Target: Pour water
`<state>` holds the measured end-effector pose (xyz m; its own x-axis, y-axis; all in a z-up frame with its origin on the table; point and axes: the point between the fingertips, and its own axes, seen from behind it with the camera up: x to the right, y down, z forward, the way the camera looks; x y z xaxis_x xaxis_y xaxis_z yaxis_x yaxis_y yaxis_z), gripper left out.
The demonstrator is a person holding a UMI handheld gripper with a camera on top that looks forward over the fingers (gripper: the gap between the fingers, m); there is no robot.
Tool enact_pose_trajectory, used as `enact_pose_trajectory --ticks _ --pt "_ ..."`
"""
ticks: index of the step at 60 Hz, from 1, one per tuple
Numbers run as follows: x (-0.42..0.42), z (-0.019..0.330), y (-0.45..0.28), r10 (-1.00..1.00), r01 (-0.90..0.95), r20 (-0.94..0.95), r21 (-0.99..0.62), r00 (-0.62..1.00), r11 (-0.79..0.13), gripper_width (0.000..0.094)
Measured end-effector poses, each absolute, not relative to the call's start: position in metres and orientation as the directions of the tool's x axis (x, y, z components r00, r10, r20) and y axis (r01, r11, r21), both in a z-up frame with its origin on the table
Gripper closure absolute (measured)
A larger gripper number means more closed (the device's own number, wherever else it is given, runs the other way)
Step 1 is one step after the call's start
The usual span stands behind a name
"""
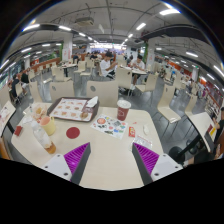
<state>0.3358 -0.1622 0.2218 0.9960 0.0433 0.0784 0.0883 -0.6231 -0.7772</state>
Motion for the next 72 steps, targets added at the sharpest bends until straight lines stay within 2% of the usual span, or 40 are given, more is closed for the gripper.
enact_pose_trajectory --ticks 5,16,31,45,60,64,66,69,72 --pt "0.334 0.219 -0.171 0.026 0.088 0.092 -0.774 0.995 -0.626 0.0089" --pt "0.3 0.188 -0.188 -0.024 0.08 0.123 -0.764 0.992 -0.64 0.0094" --pt "0.169 0.131 -0.228 -0.006 0.024 0.037 -0.758 0.999 -0.652 0.0089" --pt "0.042 0.111 -0.195 0.078 0.001 -0.051 -0.831 0.996 -0.556 0.0088" --pt "0.01 0.097 -0.106 0.023 -0.036 -0.051 -0.901 0.998 -0.433 0.0095" --pt "0.007 0.092 -0.095 0.009 -0.044 -0.053 -0.906 0.999 -0.421 0.0147" --pt "0.007 0.09 -0.09 0.003 -0.045 -0.051 -0.91 0.999 -0.412 0.0216" --pt "0.004 0.085 -0.081 0.016 -0.043 -0.054 -0.916 0.998 -0.399 0.037" --pt "0.004 0.086 -0.079 0.013 -0.035 -0.044 -0.923 0.999 -0.384 0.0402"
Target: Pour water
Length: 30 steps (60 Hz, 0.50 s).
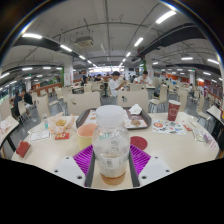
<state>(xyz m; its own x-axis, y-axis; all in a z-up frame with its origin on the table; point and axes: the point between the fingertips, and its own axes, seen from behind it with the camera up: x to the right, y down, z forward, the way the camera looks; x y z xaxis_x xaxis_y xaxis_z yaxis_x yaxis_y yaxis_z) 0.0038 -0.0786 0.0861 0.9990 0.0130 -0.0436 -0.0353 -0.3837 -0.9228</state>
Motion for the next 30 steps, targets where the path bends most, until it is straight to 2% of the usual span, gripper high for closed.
enact_pose_trajectory --ticks 10,16,23,30 --pt "0.005 0.085 -0.077 0.007 -0.031 -0.037 -0.912 0.999 -0.41 0.0513" --pt "0.008 0.102 -0.073 -0.004 0.007 0.01 -0.91 1.0 -0.415 0.0515" --pt "0.03 0.141 -0.06 -0.025 0.155 0.178 -0.907 0.984 -0.392 0.0515" --pt "0.056 0.179 -0.032 -0.025 0.432 0.474 -0.821 0.88 -0.373 0.0515"
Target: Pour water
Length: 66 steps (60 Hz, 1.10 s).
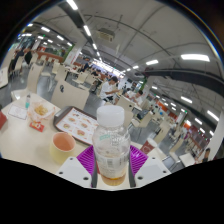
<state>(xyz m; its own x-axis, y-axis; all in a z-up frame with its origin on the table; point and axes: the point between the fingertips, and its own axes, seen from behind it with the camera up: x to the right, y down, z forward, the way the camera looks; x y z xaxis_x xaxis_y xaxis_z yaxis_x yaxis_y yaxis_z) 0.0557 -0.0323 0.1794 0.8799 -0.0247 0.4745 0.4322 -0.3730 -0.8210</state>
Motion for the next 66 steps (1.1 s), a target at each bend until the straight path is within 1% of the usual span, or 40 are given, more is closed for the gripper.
enact_pose_trajectory --ticks 4,7,11,16,21,25,32,37,43,49,52,55,60,63,66 --pt "0.063 0.198 -0.014 -0.015 0.606 0.654 -0.709 0.756 -0.361 0.0515" --pt "0.069 0.208 0.002 0.002 0.731 0.779 -0.588 0.628 -0.347 0.0515" --pt "0.069 0.217 0.02 0.03 0.865 0.908 -0.386 0.417 -0.321 0.0515" --pt "0.057 0.218 0.039 0.055 0.956 0.989 -0.118 0.138 -0.27 0.0515" --pt "0.045 0.217 0.05 0.07 0.968 0.99 0.132 -0.12 -0.212 0.0513" --pt "0.04 0.21 0.059 0.082 0.941 0.958 0.286 -0.275 -0.181 0.0514" --pt "0.03 0.193 0.067 0.1 0.868 0.876 0.482 -0.473 -0.117 0.0516" --pt "0.021 0.185 0.069 0.091 0.818 0.821 0.57 -0.564 -0.072 0.0514" --pt "0.022 0.177 0.069 0.12 0.816 0.817 0.574 -0.565 -0.068 0.0513" --pt "0.023 0.179 0.068 0.128 0.856 0.856 0.511 -0.5 -0.075 0.0514" --pt "0.022 0.184 0.065 0.123 0.893 0.892 0.444 -0.434 -0.075 0.0514" --pt "0.022 0.191 0.064 0.135 0.943 0.94 0.324 -0.312 -0.077 0.0512" --pt "0.021 0.206 0.059 0.138 0.994 0.99 0.035 -0.021 -0.099 0.0513" --pt "0.025 0.221 0.058 0.137 0.981 0.975 -0.158 0.173 -0.11 0.0513" --pt "0.022 0.232 0.057 0.141 0.943 0.933 -0.318 0.33 -0.102 0.0512"
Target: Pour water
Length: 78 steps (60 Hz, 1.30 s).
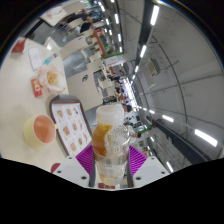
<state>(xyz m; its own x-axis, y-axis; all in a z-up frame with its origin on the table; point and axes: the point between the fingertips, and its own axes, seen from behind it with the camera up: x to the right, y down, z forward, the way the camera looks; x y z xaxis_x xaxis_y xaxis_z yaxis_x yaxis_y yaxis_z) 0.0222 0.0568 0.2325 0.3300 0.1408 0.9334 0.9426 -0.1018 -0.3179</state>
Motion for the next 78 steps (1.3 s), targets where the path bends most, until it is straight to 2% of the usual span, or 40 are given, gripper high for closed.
enact_pose_trajectory --ticks 6,10,20,32,44,52,59,62,65,68,72,78 --pt "0.033 0.248 0.056 0.157 0.808 0.793 -0.579 0.589 -0.108 0.051" --pt "0.041 0.245 0.057 0.163 0.678 0.658 -0.721 0.735 -0.143 0.0508" --pt "0.074 0.198 0.064 0.153 0.337 0.305 -0.901 0.94 -0.273 0.051" --pt "0.088 0.129 0.067 0.171 0.138 0.077 -0.916 0.982 -0.377 0.0511" --pt "0.091 0.085 0.065 0.153 0.032 -0.039 -0.9 0.988 -0.434 0.0492" --pt "0.091 0.085 0.062 0.151 0.023 -0.039 -0.922 0.988 -0.387 0.0474" --pt "0.093 0.086 0.059 0.138 0.015 -0.041 -0.923 0.99 -0.385 0.0395" --pt "0.094 0.082 0.057 0.128 0.015 -0.042 -0.908 0.991 -0.418 0.029" --pt "0.096 0.08 0.054 0.121 0.022 -0.036 -0.896 0.992 -0.444 0.0082" --pt "0.098 0.084 0.045 0.106 0.028 -0.023 -0.887 0.994 -0.46 0.0116" --pt "0.102 0.096 0.03 0.076 0.039 0.003 -0.879 0.997 -0.474 0.0079" --pt "0.102 0.119 -0.006 0.031 0.041 0.029 -0.864 0.999 -0.502 0.0083"
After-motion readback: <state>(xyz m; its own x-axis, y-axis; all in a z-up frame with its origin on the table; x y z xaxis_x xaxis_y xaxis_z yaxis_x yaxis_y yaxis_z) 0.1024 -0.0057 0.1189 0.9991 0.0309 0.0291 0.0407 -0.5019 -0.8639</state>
